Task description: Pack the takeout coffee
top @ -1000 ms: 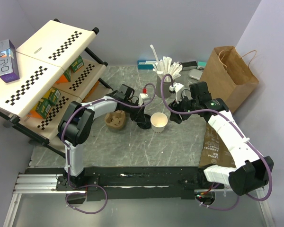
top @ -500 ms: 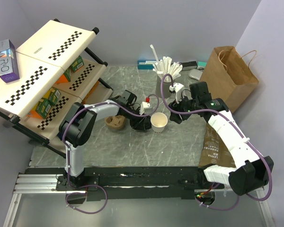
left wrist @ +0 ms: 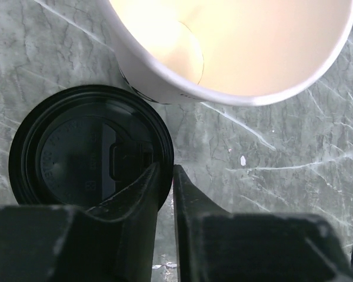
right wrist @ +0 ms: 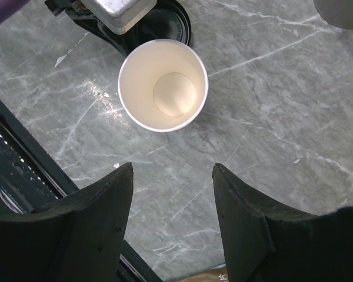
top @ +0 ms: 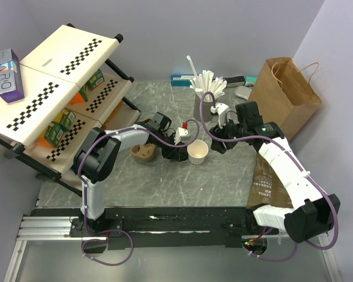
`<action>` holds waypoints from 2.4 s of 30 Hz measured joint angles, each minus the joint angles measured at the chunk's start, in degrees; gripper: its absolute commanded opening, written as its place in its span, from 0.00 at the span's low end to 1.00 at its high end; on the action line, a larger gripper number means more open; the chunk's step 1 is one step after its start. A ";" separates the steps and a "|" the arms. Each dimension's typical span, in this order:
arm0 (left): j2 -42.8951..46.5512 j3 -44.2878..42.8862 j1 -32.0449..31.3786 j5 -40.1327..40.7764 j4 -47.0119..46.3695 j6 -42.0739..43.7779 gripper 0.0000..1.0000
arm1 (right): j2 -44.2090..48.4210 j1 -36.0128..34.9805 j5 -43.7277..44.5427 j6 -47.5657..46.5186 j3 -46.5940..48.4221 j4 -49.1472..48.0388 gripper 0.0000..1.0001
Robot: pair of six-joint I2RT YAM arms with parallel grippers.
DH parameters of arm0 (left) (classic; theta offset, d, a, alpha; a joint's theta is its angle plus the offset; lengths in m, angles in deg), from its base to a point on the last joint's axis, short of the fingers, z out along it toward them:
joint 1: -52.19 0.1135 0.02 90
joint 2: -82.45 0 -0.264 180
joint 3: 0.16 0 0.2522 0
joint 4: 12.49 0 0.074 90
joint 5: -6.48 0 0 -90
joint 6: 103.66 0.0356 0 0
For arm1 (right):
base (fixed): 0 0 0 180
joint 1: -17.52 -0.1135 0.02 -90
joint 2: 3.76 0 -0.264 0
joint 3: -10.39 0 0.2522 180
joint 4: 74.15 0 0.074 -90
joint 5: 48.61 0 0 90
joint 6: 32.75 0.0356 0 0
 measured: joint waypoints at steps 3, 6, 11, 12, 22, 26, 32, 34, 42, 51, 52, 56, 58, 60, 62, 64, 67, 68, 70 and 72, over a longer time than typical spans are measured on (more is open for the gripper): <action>0.00 -0.02 -0.02 0.00 0.07 0.02 0.07 | 0.00 0.00 0.00 0.00 0.00 0.00 0.64; 0.00 -0.42 -0.02 -0.13 0.42 0.07 0.01 | 0.00 0.00 0.00 0.02 0.00 0.00 0.64; 0.00 -1.27 -0.02 -0.66 0.94 0.02 0.01 | 0.00 0.00 0.13 0.04 0.00 0.02 0.64; 0.00 -1.49 -0.02 -0.79 1.09 0.00 0.01 | 0.00 0.00 0.17 0.04 0.00 0.02 0.64; 4.55 -2.47 2.16 -2.51 1.40 -4.72 0.01 | 0.00 0.00 0.20 -0.52 0.09 0.02 0.63; 7.30 -2.47 3.39 -2.69 -0.94 -7.76 0.01 | -0.17 0.00 0.17 -0.57 0.50 0.00 0.63; 4.87 -3.98 5.09 -3.91 -3.76 -18.75 0.01 | -1.16 0.00 -0.02 -0.50 2.67 0.04 0.63; 4.79 -3.98 5.99 -4.17 -4.76 -21.79 0.01 | -1.20 0.00 -0.04 -0.50 2.99 0.02 0.63; 14.03 2.19 10.16 -8.46 -21.99 -43.74 0.01 | -0.20 0.28 -2.43 -0.26 2.99 0.79 0.64; 14.49 11.58 9.94 -22.01 -69.11 -82.73 0.01 | 5.11 2.91 -9.46 8.57 -1.60 -2.78 0.94; 12.66 12.33 9.44 -22.29 -73.61 -86.64 0.01 | 5.25 3.15 -10.36 9.62 -2.43 -3.69 0.94; 7.87 13.94 7.50 -22.77 -80.15 -95.17 0.01 | 5.38 4.17 -12.59 12.79 -6.43 -6.97 0.93; 6.86 13.94 5.66 -22.88 -81.79 -97.42 0.01 | 5.57 4.46 -13.18 13.94 -8.72 -8.39 0.92; 6.49 13.90 3.76 -22.93 -82.97 -98.55 0.01 | 6.05 4.59 -13.66 14.88 -10.82 -9.75 0.92; 6.23 13.86 2.01 -22.97 -83.54 -99.49 0.01 | 6.75 4.63 -14.08 15.85 -12.90 -11.39 0.91; 5.57 13.55 0.66 -23.15 -83.82 -100.02 0.01 | 7.58 4.63 -14.21 16.57 -14.62 -12.72 0.91; 4.37 13.49 0.44 -22.95 -83.84 -100.78 0.01 | 8.72 4.66 -13.92 17.22 -16.24 -14.16 0.90; 3.72 13.49 0.52 -22.69 -84.00 -101.11 0.01 | 9.16 4.68 -13.70 17.31 -16.68 -14.32 0.90; 2.25 13.49 0.66 -22.14 -84.50 -102.16 0.01 | 9.79 4.68 -13.49 17.40 -17.44 -14.82 0.90; 0.87 13.29 0.83 -21.90 -84.76 -103.06 0.01 | 9.92 4.68 -13.29 17.46 -17.75 -15.19 0.90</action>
